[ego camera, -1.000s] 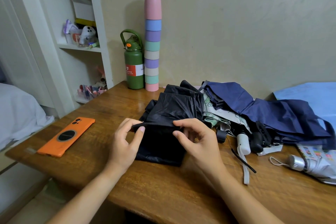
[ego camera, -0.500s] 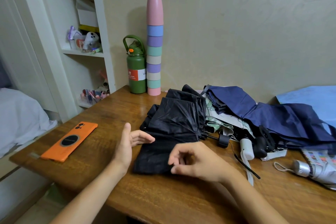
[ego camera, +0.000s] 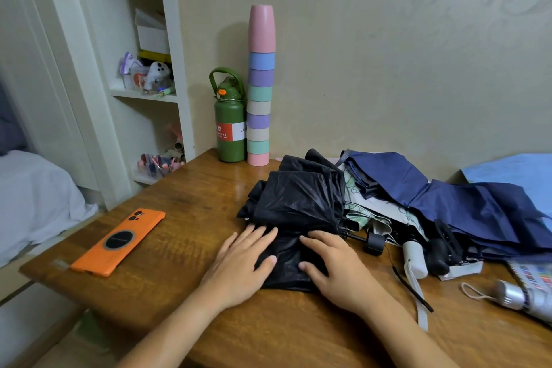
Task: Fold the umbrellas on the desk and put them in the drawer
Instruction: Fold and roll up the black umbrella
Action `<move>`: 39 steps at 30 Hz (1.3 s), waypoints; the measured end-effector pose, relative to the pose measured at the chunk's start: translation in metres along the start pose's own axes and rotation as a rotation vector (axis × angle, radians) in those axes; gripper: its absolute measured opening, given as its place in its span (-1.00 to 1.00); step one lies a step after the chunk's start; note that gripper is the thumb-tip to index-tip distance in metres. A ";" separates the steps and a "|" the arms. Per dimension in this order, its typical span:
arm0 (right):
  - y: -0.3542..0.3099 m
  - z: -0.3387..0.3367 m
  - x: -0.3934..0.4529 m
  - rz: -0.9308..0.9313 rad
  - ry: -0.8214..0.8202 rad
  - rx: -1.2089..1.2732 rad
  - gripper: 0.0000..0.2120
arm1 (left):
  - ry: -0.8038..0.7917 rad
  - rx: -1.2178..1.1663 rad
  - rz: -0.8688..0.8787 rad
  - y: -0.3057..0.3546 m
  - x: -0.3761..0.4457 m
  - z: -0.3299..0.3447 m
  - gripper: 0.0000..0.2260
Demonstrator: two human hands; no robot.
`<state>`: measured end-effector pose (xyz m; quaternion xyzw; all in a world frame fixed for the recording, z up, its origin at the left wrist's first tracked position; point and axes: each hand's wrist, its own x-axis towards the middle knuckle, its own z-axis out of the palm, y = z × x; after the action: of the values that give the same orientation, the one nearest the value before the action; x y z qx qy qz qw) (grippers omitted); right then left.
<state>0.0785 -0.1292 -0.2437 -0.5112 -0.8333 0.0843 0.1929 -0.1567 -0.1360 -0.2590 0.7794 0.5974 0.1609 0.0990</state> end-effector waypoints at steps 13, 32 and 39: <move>0.007 -0.019 -0.001 -0.208 0.115 0.120 -0.69 | -0.027 0.052 -0.012 0.000 0.001 0.000 -0.50; -0.011 -0.020 -0.006 -0.289 -0.035 0.168 -0.79 | -0.067 0.116 -0.041 0.003 0.002 0.001 -0.47; -0.009 -0.023 -0.004 0.048 0.442 0.453 -0.42 | -0.117 0.177 -0.034 0.006 -0.001 0.000 -0.22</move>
<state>0.0824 -0.1381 -0.2209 -0.4806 -0.7189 0.1590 0.4764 -0.1518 -0.1382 -0.2567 0.7830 0.6154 0.0599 0.0673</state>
